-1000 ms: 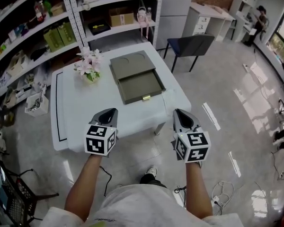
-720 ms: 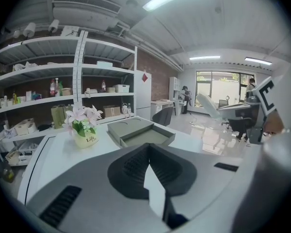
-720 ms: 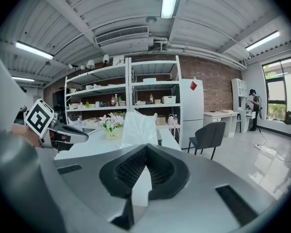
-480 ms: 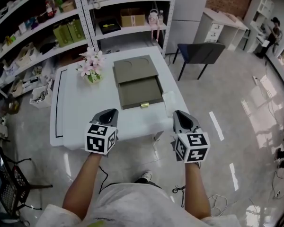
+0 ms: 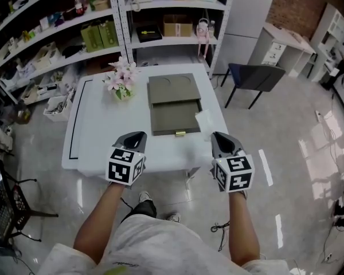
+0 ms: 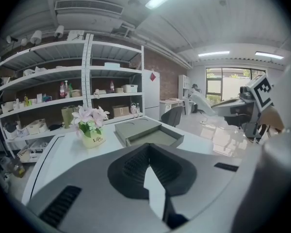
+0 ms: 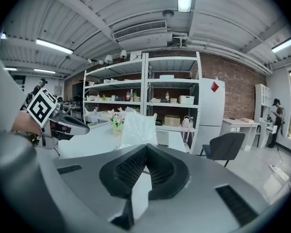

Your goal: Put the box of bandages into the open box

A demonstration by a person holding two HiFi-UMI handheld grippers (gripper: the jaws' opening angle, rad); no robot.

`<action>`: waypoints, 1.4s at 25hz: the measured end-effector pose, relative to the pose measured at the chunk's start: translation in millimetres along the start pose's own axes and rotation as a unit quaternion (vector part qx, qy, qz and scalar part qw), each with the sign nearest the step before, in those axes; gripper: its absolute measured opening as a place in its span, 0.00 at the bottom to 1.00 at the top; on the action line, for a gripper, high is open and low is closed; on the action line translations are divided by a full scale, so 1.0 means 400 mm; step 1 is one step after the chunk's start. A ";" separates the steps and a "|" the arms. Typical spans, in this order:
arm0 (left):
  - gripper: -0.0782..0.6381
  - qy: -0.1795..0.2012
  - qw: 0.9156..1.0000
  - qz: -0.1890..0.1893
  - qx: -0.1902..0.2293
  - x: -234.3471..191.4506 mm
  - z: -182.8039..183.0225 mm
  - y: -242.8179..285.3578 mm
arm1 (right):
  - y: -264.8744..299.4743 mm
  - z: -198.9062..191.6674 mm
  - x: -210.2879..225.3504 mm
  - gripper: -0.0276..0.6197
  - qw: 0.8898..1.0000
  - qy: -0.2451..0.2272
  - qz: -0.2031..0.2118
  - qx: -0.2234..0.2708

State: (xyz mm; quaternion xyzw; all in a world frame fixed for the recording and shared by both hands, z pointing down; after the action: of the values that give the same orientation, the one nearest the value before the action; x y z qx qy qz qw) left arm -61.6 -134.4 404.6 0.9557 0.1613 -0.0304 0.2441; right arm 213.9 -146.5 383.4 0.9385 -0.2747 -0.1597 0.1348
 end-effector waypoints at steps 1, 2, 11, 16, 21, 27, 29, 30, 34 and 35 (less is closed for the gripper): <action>0.12 0.000 1.000 0.002 0.000 -0.007 0.000 0.004 | 0.015 0.003 0.000 0.05 1.000 -0.006 0.006 -0.001; 0.12 0.000 1.000 0.003 0.001 -0.016 0.002 0.009 | 0.030 0.006 0.002 0.05 1.000 -0.013 0.012 -0.003; 0.12 -0.003 1.000 -0.012 0.002 -0.093 0.022 0.099 | 0.181 0.032 0.011 0.05 0.996 -0.071 0.046 -0.032; 0.12 -0.005 1.000 -0.025 -0.004 -0.127 0.032 0.163 | 0.265 0.030 0.016 0.05 0.992 -0.094 0.063 -0.057; 0.12 -0.008 0.999 -0.030 -0.009 -0.166 0.037 0.208 | 0.339 0.026 0.012 0.05 0.987 -0.117 0.077 -0.078; 0.12 -0.016 0.999 -0.032 -0.012 -0.209 0.044 0.247 | 0.409 0.012 0.005 0.05 0.979 -0.147 0.096 -0.105; 0.12 -0.018 0.999 -0.032 -0.013 -0.222 0.046 0.254 | 0.427 0.005 0.001 0.05 0.977 -0.150 0.102 -0.113; 0.12 -0.020 0.999 -0.032 -0.013 -0.228 0.046 0.258 | 0.435 0.002 0.000 0.05 0.976 -0.153 0.104 -0.117; 0.12 -0.022 0.999 -0.033 -0.015 -0.248 0.048 0.270 | 0.467 -0.011 -0.004 0.05 0.971 -0.163 0.112 -0.135; 0.12 -0.023 0.999 -0.033 -0.016 -0.254 0.048 0.273 | 0.474 -0.016 -0.005 0.05 0.969 -0.166 0.114 -0.141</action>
State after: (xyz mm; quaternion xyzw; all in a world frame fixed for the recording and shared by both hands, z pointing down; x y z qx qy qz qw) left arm -121.8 -263.9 451.5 0.9450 0.1877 -0.0577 0.2615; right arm 125.0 -298.5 454.2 0.8330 -0.3729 -0.3341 0.2353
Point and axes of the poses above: the fingertips, and each gripper's own axes: y forward along the fingers, x to its right, z out of its top, the point moved 7 cm from there along -y, backward along the fingers, and after that the axes turned 11 degrees about -y, right-handed, at the moved point
